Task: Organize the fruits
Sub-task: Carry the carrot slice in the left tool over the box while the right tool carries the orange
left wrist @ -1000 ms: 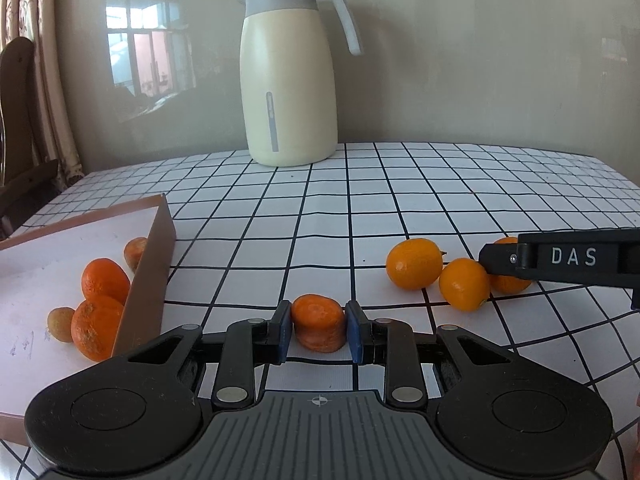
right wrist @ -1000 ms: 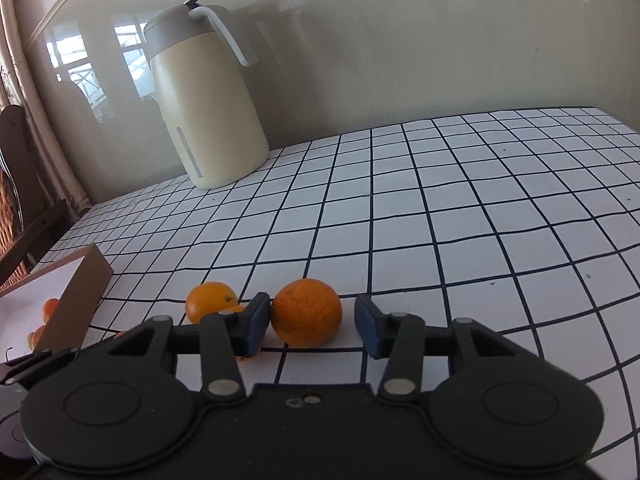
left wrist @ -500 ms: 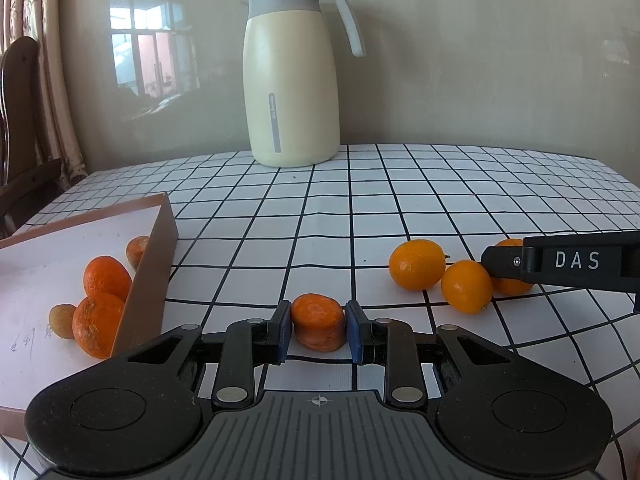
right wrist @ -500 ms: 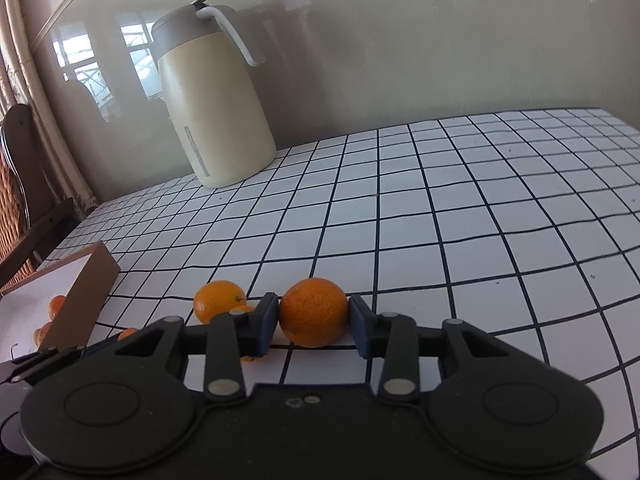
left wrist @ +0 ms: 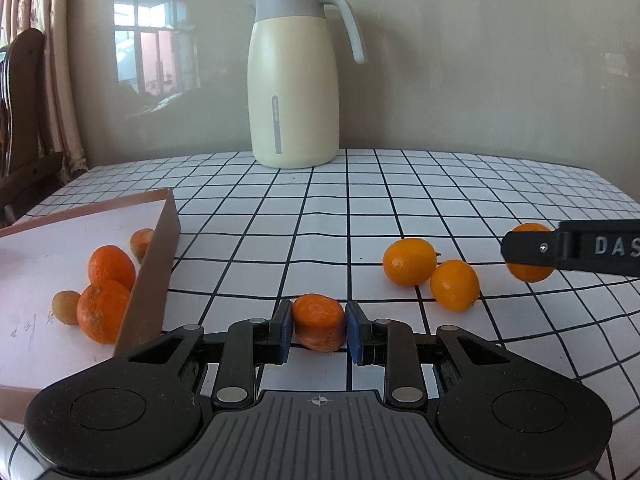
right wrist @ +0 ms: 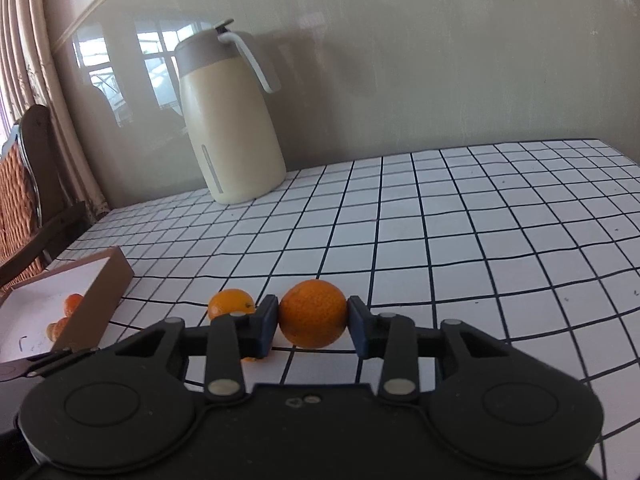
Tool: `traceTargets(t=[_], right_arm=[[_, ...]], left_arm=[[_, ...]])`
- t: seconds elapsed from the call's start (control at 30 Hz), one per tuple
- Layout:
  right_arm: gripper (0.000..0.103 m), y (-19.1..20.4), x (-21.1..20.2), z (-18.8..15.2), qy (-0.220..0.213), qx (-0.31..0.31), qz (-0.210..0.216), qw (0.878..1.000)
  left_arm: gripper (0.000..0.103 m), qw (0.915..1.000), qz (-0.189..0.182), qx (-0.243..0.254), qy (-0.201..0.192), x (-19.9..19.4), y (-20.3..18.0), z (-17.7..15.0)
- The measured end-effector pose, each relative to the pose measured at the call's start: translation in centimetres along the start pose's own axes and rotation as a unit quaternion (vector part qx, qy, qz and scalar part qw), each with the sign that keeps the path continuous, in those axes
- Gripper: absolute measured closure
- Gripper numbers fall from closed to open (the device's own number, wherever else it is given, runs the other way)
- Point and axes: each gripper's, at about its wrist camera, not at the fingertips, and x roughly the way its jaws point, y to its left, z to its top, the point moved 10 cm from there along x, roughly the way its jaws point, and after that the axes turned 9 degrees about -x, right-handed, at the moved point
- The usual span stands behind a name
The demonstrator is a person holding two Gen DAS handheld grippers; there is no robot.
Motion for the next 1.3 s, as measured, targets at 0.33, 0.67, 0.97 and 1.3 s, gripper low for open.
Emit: traceTargets(t=[0.33,0.67,0.97,1.3], right_arm=[[0.074,2.5,-2.1,-0.8,0.0,-0.036,0.033,0.999],[0.074,6.6,-3.0,-2.1,0.013,-0.071,0.076,0.995],[0.074,10.0,-4.6,-1.4,-0.013,-0.094,0.107,0.99],[0.074,12.4,-5.1,0.2,-0.042,-0.099,0.127,0.986]], left_arm=[[0.075,1.0,-0.008,-0.002,-0.005,-3.0,1.4,-0.2],[0.075,0.9999,-0.008,0.005,-0.013,-5.9,3.2,-0.5],[0.075,0.9995,-0.003,-0.004,-0.03,-8.1,4.9,-0.1],[0.075,0.998,0.016,-0.032,-0.052,-9.8,7.9,1.1]])
